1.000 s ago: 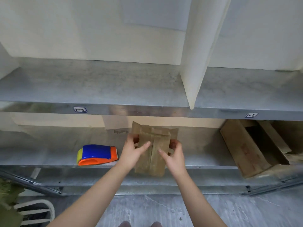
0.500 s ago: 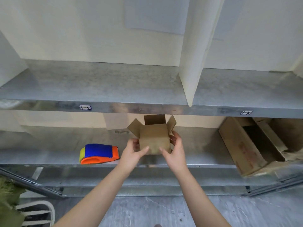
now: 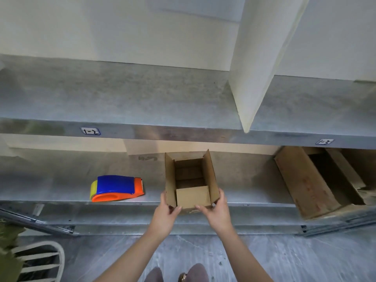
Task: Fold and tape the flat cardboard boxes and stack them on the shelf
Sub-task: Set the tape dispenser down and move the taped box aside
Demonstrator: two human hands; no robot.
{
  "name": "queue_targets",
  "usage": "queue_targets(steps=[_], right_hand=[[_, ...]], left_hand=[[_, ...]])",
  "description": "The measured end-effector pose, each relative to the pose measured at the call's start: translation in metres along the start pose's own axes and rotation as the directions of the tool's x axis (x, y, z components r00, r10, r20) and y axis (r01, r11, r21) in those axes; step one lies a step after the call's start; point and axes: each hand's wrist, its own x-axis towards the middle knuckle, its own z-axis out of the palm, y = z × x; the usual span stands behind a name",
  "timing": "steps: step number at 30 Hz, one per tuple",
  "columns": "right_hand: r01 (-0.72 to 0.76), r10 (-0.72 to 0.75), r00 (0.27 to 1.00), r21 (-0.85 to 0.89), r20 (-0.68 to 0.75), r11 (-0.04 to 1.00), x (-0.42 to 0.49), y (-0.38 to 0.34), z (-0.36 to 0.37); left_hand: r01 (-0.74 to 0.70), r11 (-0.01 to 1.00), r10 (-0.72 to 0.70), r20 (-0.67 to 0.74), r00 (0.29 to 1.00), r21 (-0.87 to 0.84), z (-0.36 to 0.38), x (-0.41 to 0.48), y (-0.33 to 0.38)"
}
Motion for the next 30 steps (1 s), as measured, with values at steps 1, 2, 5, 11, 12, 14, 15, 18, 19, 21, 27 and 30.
queue_targets(steps=[1,2,5,11,12,14,15,18,19,21,27,30], right_hand=[[-0.018,0.018,1.000,-0.009,-0.005,1.000,0.002,0.002,0.001],[-0.017,0.016,1.000,-0.013,-0.005,1.000,0.004,0.004,0.001],[0.022,-0.022,0.999,-0.001,0.029,1.000,0.011,0.009,-0.001],[-0.025,0.032,0.997,-0.089,0.073,0.996,0.018,0.013,0.008],[-0.036,0.042,0.997,-0.100,0.058,0.994,0.018,0.012,0.010],[-0.049,0.053,0.998,-0.089,0.044,0.995,0.017,0.010,0.012],[-0.048,0.051,0.997,-0.074,0.049,0.996,0.015,0.010,0.011],[-0.048,0.048,0.998,-0.002,0.040,0.999,0.004,0.014,0.010],[-0.055,0.054,0.998,0.025,0.026,0.998,0.000,0.016,0.009],[-0.052,0.052,0.999,0.064,0.001,0.997,-0.008,0.017,0.007],[-0.030,0.043,0.997,0.195,-0.060,0.980,-0.018,0.020,-0.033],[-0.017,0.034,0.996,0.199,-0.081,0.980,-0.017,0.022,-0.075]], left_hand=[[0.003,0.999,-0.002,-0.013,1.000,0.047,0.004,0.002,-0.005],[0.000,0.996,0.003,-0.030,1.000,0.086,0.007,0.004,-0.009],[-0.014,0.987,0.023,-0.056,0.998,0.159,0.007,0.012,-0.012],[-0.183,0.905,0.113,0.197,0.974,0.385,-0.033,0.020,-0.026],[-0.224,0.821,0.150,0.179,0.972,0.526,-0.043,0.023,-0.029],[-0.281,0.659,0.216,0.182,0.959,0.697,-0.061,0.027,-0.031],[-0.303,0.595,0.242,0.193,0.951,0.745,-0.069,0.030,-0.030],[-0.359,0.443,0.313,0.234,0.920,0.821,-0.081,0.035,-0.021],[-0.374,0.403,0.326,0.251,0.911,0.836,-0.082,0.037,-0.018],[-0.391,0.335,0.337,0.279,0.899,0.857,-0.081,0.040,-0.011],[-0.414,0.288,0.380,0.294,0.877,0.864,-0.063,0.043,0.009],[-0.431,0.280,0.389,0.309,0.868,0.858,-0.034,0.042,0.024]])
